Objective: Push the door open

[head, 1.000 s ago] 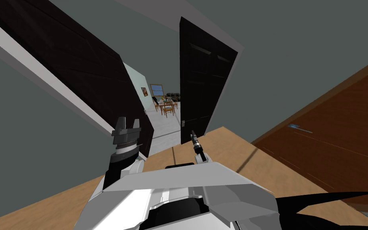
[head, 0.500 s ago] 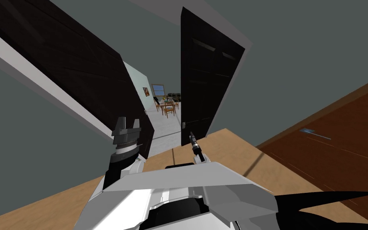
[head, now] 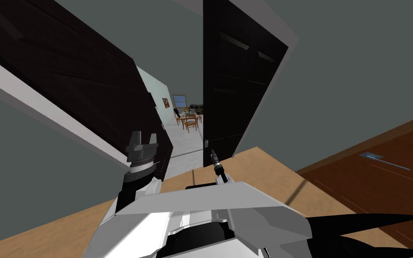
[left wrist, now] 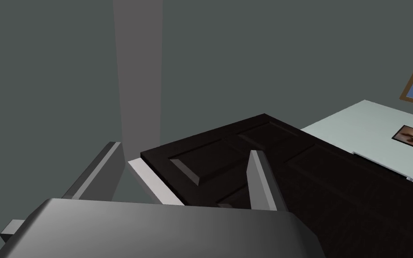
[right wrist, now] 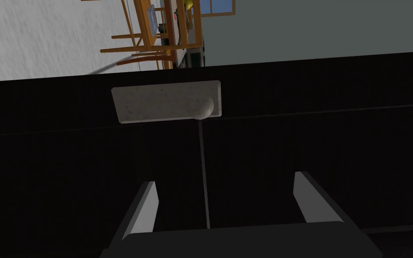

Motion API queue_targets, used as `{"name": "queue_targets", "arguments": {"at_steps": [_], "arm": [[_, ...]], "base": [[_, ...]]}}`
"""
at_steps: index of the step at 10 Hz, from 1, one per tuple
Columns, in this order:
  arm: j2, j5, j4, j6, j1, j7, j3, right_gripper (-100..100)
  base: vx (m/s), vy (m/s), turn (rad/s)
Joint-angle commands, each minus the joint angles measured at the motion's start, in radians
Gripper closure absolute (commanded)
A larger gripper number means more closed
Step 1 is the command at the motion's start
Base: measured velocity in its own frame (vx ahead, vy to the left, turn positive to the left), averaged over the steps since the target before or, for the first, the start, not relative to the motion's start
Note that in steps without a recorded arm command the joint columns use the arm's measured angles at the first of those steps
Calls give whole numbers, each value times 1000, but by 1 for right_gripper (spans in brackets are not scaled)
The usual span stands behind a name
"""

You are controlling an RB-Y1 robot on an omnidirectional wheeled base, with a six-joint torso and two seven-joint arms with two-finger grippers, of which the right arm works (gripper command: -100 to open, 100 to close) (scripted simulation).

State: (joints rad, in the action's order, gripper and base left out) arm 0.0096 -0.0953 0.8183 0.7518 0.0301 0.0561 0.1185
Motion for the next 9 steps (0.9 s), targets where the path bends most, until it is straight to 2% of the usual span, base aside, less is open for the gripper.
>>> {"name": "queue_targets", "arguments": {"at_steps": [1, 2, 3, 4, 6, 7, 9], "arm": [[10, -4, -29, 0, 12, -2, 1, -100], [18, -6, -49, 1, 20, -4, 2, -100], [15, -4, -45, 5, 18, -4, 0, -100], [-16, -2, -52, 5, 23, -6, -4, -100], [-33, 1, -57, 4, 28, -7, -8, -100], [-34, 2, -60, 3, 31, -8, -10, -100], [-23, 5, -65, 2, 36, -9, -14, -100]], "base": [[163, -60, 63], [140, -25, 53], [60, -13, 11], [126, 13, 31], [196, 36, 23], [180, 49, 28], [211, 48, 20]]}}
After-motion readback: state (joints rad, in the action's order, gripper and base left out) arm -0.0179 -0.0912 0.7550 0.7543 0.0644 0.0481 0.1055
